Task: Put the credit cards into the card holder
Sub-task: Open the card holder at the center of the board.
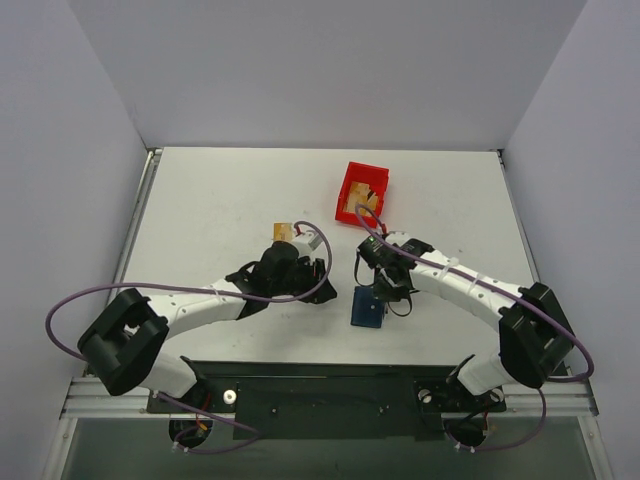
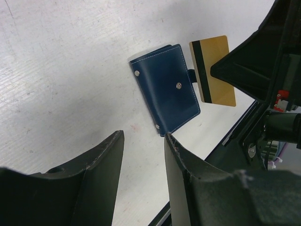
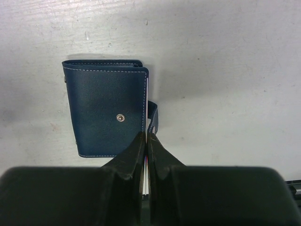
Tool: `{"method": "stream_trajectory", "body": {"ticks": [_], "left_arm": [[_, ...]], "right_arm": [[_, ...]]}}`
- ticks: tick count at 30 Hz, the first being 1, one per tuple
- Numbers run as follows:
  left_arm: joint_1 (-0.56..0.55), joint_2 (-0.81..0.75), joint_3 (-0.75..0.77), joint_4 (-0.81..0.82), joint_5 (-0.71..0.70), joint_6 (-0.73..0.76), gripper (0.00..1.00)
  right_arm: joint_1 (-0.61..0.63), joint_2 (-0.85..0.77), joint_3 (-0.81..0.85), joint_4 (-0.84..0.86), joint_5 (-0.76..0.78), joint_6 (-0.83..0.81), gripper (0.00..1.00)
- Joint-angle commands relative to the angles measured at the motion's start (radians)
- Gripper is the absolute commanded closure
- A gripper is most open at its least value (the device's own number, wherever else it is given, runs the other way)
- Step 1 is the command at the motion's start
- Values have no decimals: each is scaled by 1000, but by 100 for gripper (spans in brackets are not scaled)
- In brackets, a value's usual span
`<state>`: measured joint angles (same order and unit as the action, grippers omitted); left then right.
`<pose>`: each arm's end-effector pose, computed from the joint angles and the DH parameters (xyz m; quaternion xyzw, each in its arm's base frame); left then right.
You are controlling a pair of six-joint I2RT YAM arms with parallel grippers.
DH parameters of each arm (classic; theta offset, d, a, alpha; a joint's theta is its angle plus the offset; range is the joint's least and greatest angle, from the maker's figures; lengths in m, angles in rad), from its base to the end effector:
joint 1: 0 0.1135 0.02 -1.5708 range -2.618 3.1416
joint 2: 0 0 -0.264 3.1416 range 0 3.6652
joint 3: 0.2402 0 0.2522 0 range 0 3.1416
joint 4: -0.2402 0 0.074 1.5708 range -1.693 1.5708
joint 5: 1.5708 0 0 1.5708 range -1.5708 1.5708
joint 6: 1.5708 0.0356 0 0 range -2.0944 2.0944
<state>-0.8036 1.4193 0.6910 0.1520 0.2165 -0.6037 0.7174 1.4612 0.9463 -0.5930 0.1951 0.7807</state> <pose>0.1986 -0.2170 0.1969 0.1385 0.8642 -0.3792 0.3001 0.2174 0.1805 0.2100 0.0530 0.9675 0.0860 0.2317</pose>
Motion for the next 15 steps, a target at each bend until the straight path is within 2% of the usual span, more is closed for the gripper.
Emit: {"method": "stream_trajectory", "body": {"ticks": [1, 15], "left_arm": [[-17, 27, 58, 12, 9, 19, 51], [-32, 53, 82, -9, -16, 25, 51]], "right_arm": [[-15, -51, 0, -59, 26, -4, 100], [-101, -114, -171, 136, -150, -43, 100]]}}
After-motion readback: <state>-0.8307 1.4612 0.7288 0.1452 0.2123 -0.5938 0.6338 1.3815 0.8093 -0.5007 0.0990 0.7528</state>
